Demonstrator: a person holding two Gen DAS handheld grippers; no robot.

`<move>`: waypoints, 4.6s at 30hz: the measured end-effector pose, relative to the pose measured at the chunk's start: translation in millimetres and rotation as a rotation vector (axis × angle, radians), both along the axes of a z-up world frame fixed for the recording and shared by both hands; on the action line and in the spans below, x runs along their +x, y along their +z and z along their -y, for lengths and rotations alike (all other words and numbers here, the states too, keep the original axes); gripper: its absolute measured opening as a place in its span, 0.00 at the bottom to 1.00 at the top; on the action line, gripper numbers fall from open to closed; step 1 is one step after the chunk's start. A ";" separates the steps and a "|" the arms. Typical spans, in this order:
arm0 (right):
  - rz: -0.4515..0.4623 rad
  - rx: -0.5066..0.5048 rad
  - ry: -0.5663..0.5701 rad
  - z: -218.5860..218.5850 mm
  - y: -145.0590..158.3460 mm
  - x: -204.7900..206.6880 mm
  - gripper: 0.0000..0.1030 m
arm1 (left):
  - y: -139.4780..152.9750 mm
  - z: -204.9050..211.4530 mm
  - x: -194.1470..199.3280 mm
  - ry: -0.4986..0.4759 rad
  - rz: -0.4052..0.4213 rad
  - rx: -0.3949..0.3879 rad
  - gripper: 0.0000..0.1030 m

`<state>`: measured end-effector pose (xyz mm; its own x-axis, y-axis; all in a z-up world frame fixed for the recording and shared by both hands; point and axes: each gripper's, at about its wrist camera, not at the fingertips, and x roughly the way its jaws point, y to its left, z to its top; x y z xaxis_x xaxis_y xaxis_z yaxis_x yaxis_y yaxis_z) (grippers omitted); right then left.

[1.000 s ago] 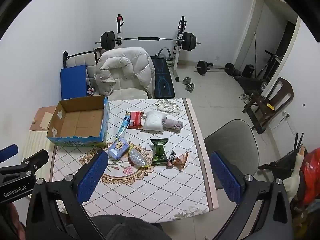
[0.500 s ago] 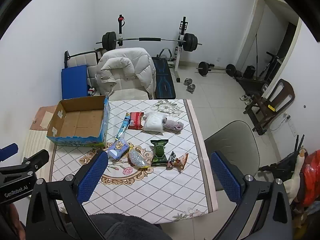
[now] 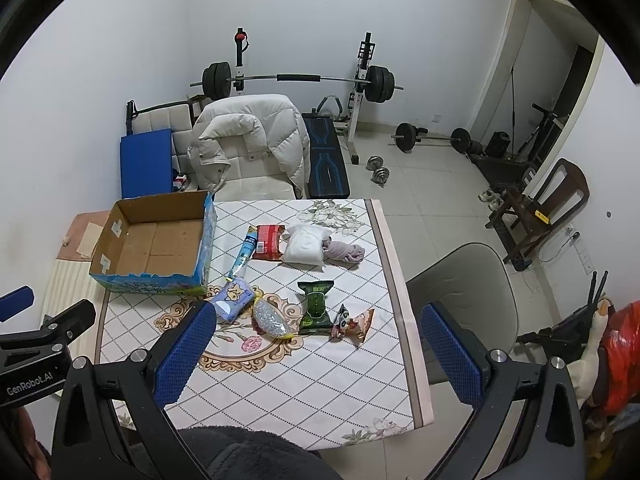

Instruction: Organize soft objects

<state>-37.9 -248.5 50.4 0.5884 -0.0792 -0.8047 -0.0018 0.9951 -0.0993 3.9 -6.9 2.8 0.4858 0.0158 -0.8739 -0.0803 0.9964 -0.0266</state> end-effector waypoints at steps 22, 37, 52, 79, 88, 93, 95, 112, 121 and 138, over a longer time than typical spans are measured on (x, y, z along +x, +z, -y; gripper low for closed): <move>0.018 0.008 0.012 -4.3 5.4 11.1 1.00 | 9.0 -5.3 15.8 0.000 0.020 -0.001 1.00; 0.025 0.011 0.019 -14.6 8.8 11.4 1.00 | 11.1 -6.9 16.3 0.003 0.025 -0.007 1.00; 0.016 0.045 0.002 -14.7 5.3 14.3 1.00 | 5.9 -19.6 23.0 0.000 0.001 -0.030 1.00; -0.761 0.274 0.014 61.2 -398.3 238.9 0.96 | -385.8 125.1 236.2 -0.627 -0.680 0.440 0.92; -0.838 0.247 0.022 59.2 -436.6 249.1 0.94 | -426.4 121.8 251.4 -0.543 -0.851 0.348 0.65; -0.880 0.269 -0.025 65.3 -457.1 248.6 0.67 | -434.1 96.4 246.9 -0.339 -0.943 0.119 0.60; -0.882 0.263 -0.033 66.0 -464.3 246.0 0.66 | -433.6 89.1 241.8 -0.298 -0.941 0.067 0.60; -0.846 0.277 0.001 49.2 -440.1 216.3 0.39 | -392.7 29.5 136.7 -0.162 -0.825 -0.043 0.43; -0.774 0.360 0.111 17.8 -363.6 211.9 0.37 | -267.8 -30.1 125.6 -0.098 -0.652 -0.167 0.43; -0.598 0.427 0.288 -268.7 -304.9 337.5 0.37 | -272.3 -216.7 352.2 0.018 -0.601 -0.127 0.43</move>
<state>299.6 20.1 -254.5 -0.0037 0.3978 -0.9175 -0.1973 0.8991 0.3907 356.1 209.8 -269.5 -0.0918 -0.1023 -0.9905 -0.1347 0.9868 -0.0895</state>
